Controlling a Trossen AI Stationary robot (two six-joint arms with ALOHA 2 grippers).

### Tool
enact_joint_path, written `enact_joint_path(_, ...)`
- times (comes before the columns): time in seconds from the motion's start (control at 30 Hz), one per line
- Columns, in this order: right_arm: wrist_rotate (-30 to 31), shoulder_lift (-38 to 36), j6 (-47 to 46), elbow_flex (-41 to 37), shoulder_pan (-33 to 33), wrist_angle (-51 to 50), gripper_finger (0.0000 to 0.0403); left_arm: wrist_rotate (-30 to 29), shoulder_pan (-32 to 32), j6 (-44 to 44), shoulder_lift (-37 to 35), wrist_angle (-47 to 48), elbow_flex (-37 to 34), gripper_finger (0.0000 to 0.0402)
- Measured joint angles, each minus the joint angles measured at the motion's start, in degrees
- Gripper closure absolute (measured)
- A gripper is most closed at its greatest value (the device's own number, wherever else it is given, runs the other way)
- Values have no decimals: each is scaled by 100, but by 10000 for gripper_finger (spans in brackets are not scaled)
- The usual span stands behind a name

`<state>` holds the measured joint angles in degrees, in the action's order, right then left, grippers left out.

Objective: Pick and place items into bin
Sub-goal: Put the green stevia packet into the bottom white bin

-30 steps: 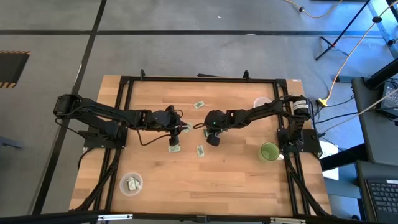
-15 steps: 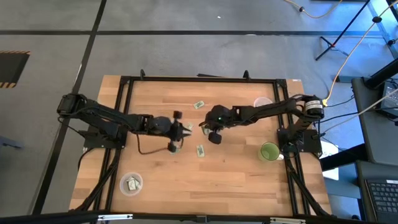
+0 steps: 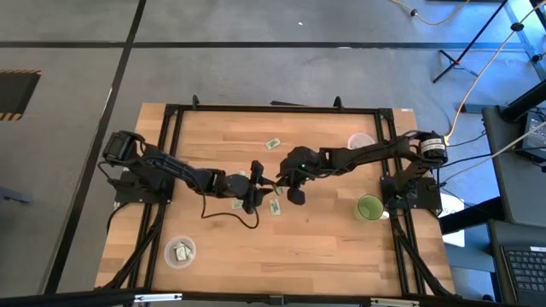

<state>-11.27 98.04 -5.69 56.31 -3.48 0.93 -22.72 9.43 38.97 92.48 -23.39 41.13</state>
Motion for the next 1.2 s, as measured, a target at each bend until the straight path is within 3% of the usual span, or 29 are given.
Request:
enact_joint_path(0.33,7,0,0,-8,27,-23,399,-66,2,248,403,-38,200,290)
enact_joint_path(0.53,9,0,-2,-9,19,18,399,-310,7,383,392,-9,200,324)
enact_joint_path(1.03,-56,0,7,-8,26,0,399,-284,72,748,390,4,196,395)
enact_joint_path(1.2,-42,0,26,-4,26,-4,372,-265,72,785,390,4,194,396)
